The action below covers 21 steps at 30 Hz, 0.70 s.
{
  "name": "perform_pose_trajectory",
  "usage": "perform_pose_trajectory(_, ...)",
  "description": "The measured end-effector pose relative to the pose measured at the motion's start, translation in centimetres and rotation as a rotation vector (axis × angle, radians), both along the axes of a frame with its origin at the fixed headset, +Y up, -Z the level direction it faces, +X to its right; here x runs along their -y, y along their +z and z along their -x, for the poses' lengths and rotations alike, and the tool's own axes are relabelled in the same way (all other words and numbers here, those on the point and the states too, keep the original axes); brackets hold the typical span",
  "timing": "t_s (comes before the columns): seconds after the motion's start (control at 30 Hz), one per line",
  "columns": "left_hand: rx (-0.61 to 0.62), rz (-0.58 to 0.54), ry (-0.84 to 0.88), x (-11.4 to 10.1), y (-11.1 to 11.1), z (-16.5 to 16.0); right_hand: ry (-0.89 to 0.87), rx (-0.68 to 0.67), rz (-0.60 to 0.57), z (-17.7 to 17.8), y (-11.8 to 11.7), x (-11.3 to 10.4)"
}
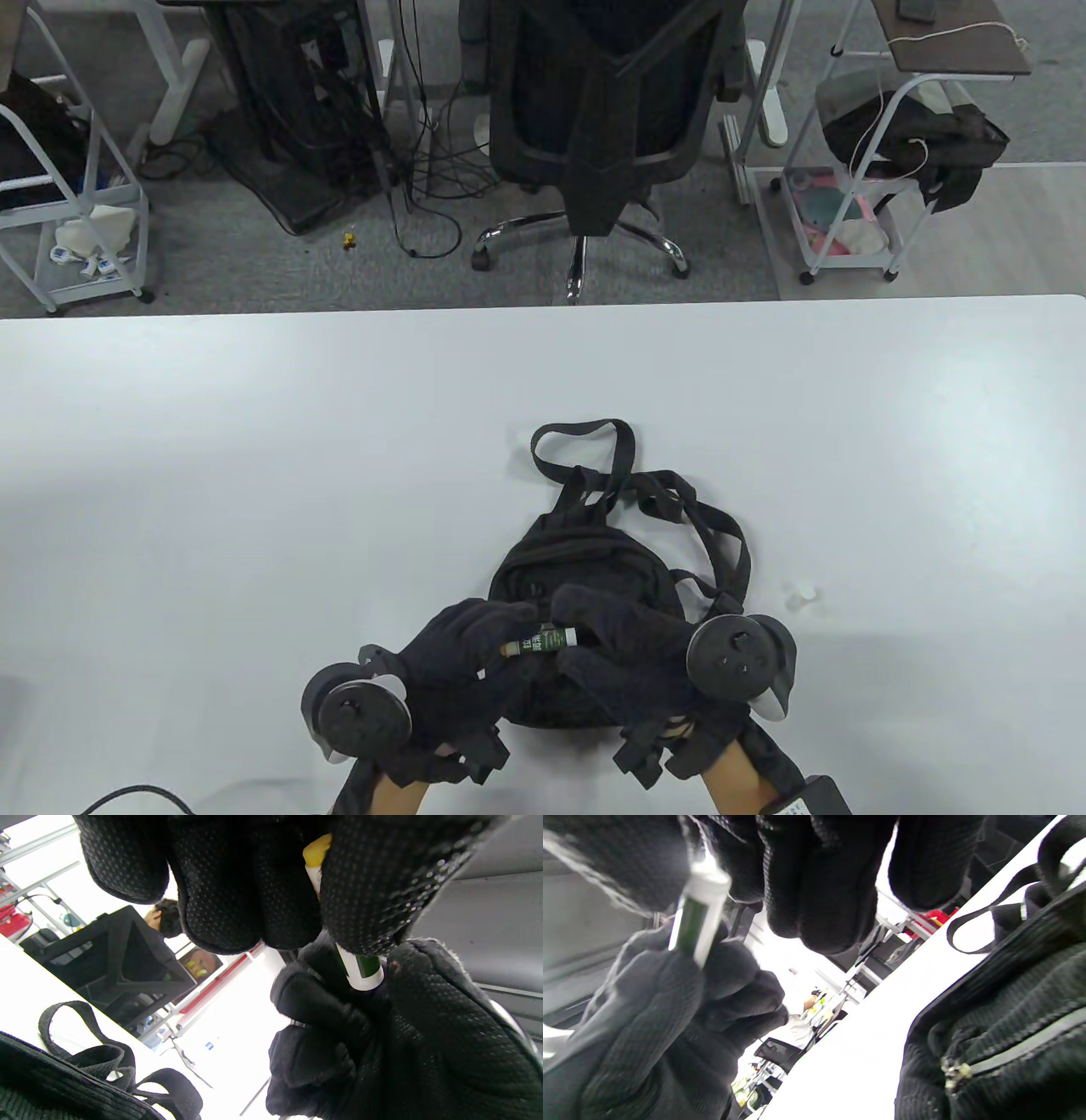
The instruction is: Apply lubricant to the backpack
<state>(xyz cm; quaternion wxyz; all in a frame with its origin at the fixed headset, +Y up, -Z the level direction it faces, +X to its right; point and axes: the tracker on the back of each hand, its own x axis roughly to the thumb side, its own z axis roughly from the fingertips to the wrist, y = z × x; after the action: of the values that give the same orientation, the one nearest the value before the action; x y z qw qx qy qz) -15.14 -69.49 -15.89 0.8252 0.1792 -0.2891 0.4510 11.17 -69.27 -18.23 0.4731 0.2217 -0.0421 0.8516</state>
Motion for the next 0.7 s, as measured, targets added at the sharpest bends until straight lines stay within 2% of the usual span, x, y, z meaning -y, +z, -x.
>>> perform_pose_trajectory(0.17, -0.007, -0.007, -0.016, -0.11, 0.14, -0.13, -0.007, 0.012, 0.049, 0.02, -0.49, 0.42)
perform_pose_trajectory(0.3, -0.013, -0.006, -0.028, -0.16, 0.15, -0.05, 0.025, 0.01, 0.031, 0.27, -0.38, 0.33)
perform_pose_trajectory(0.47, -0.012, -0.015, -0.03, -0.32, 0.33, -0.09, -0.007, -0.072, 0.041, -0.04, -0.49, 0.31)
perform_pose_trajectory(0.6, -0.008, -0.017, -0.02, -0.38, 0.34, -0.09, 0.006, -0.026, 0.055, -0.17, -0.65, 0.69)
perform_pose_trajectory(0.7, -0.01, -0.018, -0.029, -0.41, 0.31, -0.13, 0.036, -0.043, 0.059, 0.17, -0.68, 0.88)
